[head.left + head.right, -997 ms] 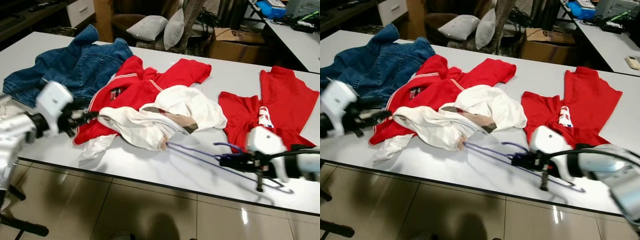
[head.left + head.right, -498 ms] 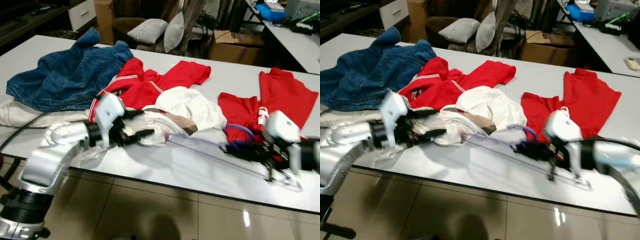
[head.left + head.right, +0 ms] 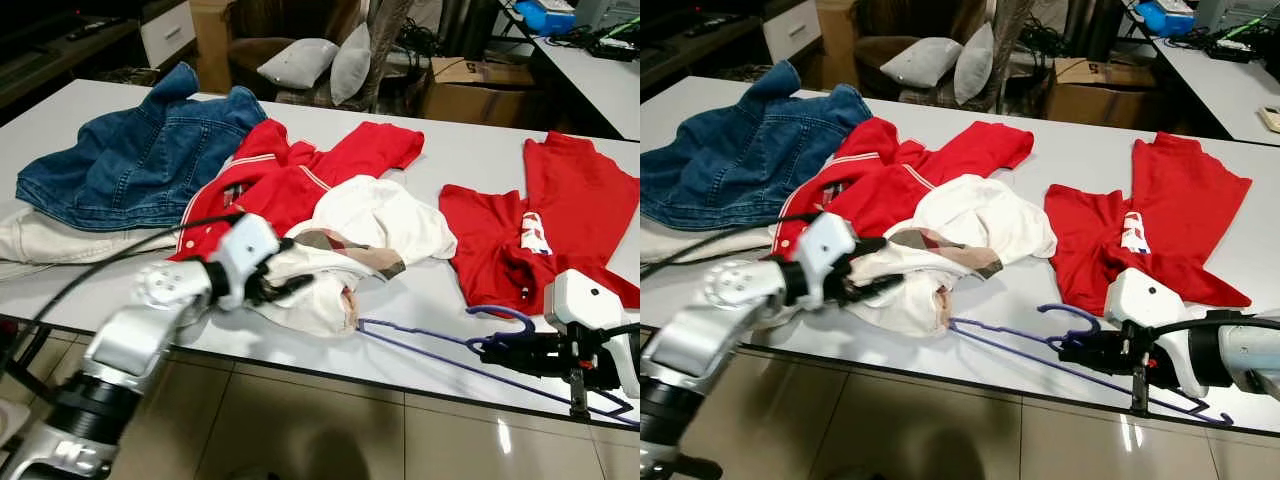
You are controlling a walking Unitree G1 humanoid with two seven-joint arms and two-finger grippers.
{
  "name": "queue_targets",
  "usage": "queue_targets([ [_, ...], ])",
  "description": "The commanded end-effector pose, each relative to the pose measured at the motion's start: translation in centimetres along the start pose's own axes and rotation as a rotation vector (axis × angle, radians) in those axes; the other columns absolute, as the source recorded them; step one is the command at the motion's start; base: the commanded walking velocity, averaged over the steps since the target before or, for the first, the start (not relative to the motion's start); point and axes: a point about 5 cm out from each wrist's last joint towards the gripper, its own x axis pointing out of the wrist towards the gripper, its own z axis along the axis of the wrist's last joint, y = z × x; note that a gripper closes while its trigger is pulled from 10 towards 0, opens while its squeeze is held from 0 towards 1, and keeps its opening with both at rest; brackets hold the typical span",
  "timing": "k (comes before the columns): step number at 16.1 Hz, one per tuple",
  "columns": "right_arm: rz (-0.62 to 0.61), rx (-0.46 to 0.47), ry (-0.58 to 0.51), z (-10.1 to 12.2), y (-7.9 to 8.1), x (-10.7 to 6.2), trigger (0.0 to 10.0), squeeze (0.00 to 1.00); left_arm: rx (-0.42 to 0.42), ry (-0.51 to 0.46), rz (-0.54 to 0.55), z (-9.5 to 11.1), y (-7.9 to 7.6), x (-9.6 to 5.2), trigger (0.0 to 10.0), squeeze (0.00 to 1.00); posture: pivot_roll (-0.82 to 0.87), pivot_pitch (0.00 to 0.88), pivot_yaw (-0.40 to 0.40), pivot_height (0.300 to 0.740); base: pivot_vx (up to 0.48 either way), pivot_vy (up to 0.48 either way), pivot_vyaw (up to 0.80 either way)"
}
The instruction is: Hang hanger
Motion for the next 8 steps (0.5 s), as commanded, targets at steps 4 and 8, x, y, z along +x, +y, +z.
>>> queue_targets([
  [4, -0.004, -0.027, -0.189, 2.9, -0.2, -0.2, 10.0, 0.0, 0.032, -0.001, -0.025, 0.0, -0.4, 2.1, 10.0, 0.0, -0.04, 0.0, 0.013, 0.74, 0.0, 0.0, 0.0],
  [8, -0.077, -0.025, -0.19, 2.8, -1.1, -0.5, 10.0, 0.0, 0.087, 0.107, -0.065, -2.2, -1.2, 3.8, 10.0, 0.0, -0.04, 0.0, 0.011, 0.74, 0.0, 0.0, 0.0],
])
